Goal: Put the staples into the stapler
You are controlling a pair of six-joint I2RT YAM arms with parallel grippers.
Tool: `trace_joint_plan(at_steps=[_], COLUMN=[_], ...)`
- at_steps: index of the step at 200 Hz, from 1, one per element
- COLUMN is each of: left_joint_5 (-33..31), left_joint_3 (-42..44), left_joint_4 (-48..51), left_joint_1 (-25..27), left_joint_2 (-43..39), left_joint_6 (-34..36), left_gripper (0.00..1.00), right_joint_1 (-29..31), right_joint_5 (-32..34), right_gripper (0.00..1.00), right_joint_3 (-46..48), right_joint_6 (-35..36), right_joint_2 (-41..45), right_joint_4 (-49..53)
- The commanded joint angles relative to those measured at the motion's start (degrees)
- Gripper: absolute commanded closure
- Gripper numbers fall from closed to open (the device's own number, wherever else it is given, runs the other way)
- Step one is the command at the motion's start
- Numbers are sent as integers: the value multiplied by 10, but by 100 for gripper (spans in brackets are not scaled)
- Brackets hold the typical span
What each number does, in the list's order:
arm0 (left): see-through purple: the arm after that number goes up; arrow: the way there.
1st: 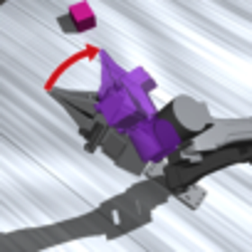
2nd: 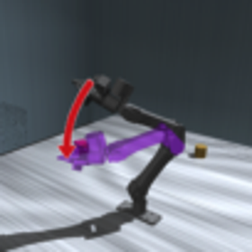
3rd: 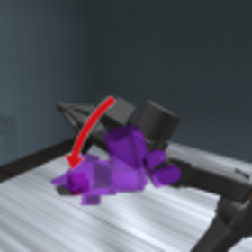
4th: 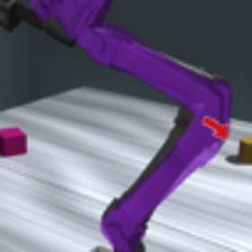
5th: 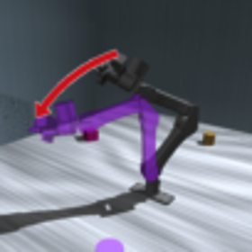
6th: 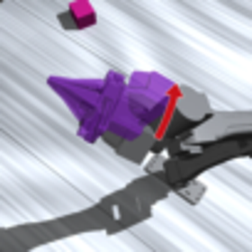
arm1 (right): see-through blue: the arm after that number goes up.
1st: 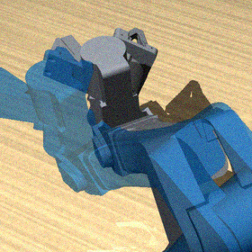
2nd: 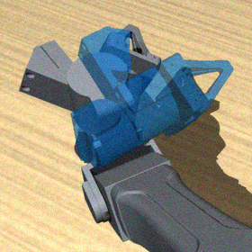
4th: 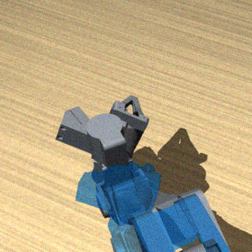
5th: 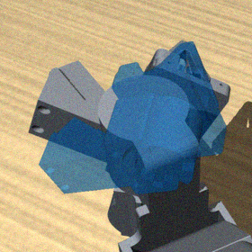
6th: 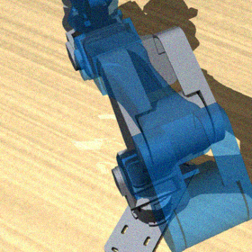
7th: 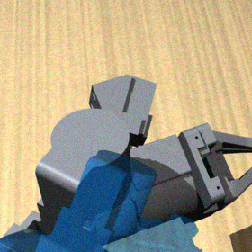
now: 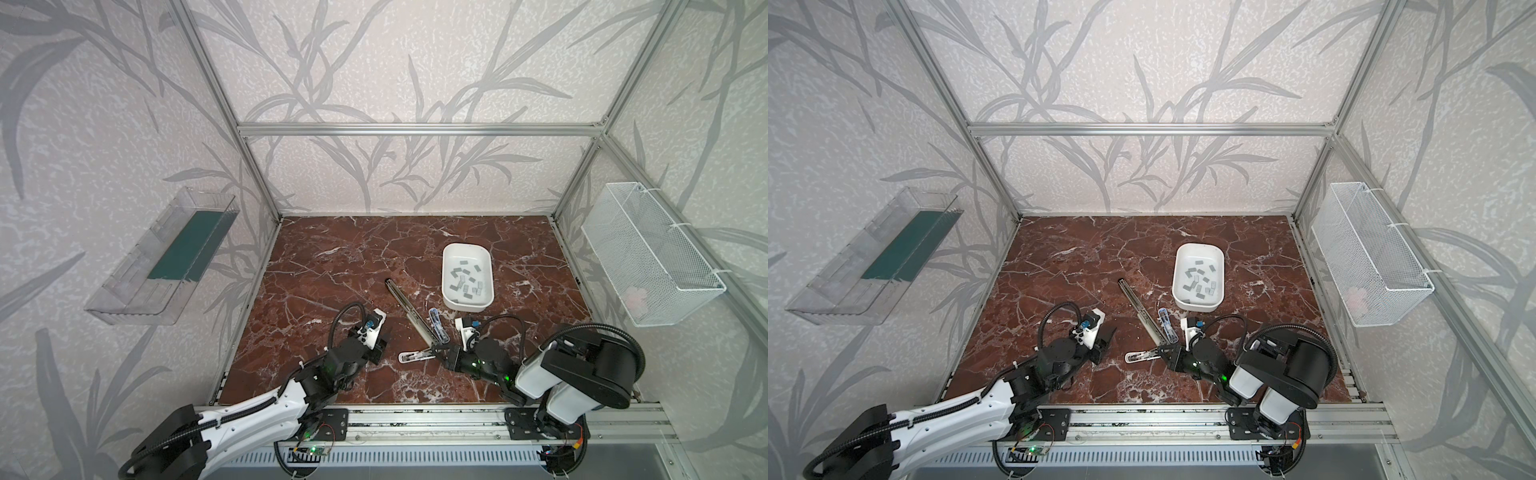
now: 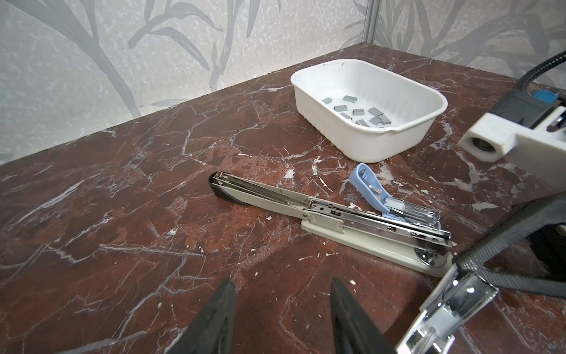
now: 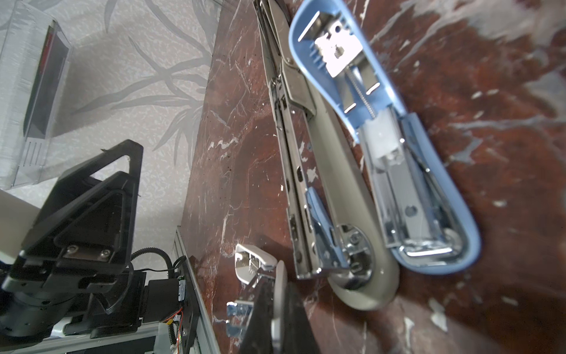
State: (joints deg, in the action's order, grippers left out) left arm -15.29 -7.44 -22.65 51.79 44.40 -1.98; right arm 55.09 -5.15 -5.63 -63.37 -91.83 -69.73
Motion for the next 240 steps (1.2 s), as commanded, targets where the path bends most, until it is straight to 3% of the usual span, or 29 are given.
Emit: trace_joint_plan(at_steps=[1,40,66,80,117,180,240], left_joint_5=[111,301,365,375,392,344,337], left_joint_3=[-44,-89,-97,-106,-141,-177,-214], left_joint_4=[46,79,49,49,59,38,41], left_joint_1=[-1,1,5,11,30,33,33], left_joint_2=[2,74,141,178,268,348,425], left_joint_6=[60,146,158,163,202,236,274], left_gripper=[48,48,47,46,39,38,38], right_joint_1=[19,28,32,32,32,32,32], right_joint_5=[21,49,83,95,103,81,83], right_gripper=[100,100,94,93,90,89,84], right_joint_3=[-10,-20,-20,-28,-15,-22,-19], right_joint_6=[11,15,22,25,28,31,27], right_joint_2=[26,111,195,237,294,258,270], right_joint_4=[35,155,261,344,383,357,374])
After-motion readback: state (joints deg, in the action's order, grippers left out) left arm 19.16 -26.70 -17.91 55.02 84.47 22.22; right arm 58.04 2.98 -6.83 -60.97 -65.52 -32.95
